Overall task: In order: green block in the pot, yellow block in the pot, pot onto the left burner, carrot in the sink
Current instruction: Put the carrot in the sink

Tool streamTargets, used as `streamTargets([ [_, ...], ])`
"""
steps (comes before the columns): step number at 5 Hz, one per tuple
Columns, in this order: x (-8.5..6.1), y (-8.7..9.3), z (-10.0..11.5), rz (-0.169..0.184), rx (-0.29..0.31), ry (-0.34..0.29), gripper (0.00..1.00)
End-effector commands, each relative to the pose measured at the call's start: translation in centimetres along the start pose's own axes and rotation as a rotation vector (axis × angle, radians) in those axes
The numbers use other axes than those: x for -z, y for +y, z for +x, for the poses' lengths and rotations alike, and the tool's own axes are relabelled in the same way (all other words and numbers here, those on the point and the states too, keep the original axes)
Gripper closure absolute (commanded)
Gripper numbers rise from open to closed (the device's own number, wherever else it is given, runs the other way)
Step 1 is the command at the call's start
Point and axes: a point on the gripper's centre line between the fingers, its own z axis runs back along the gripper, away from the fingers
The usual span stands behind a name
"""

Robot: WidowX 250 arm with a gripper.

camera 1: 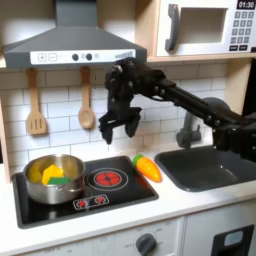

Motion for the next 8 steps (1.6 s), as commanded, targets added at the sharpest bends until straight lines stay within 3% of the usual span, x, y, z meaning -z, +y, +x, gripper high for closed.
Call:
streamTargets([
  [1,1.8,-2.6,-1.0,-0.004,0.016,0.066,0.00],
  [2,3.1,-4.3,-1.6,-0.003,0.035,0.103,0.00],
  [5,6.6,-6.8,-4.2,-0.002,0.079,0.187,0.00],
  [7,8.7,-6.3,-6.0,0.010,0.071,0.247,0.00],
  [8,9.2,-6.1,-6.4,0.015,0.071,0.252,1.00],
])
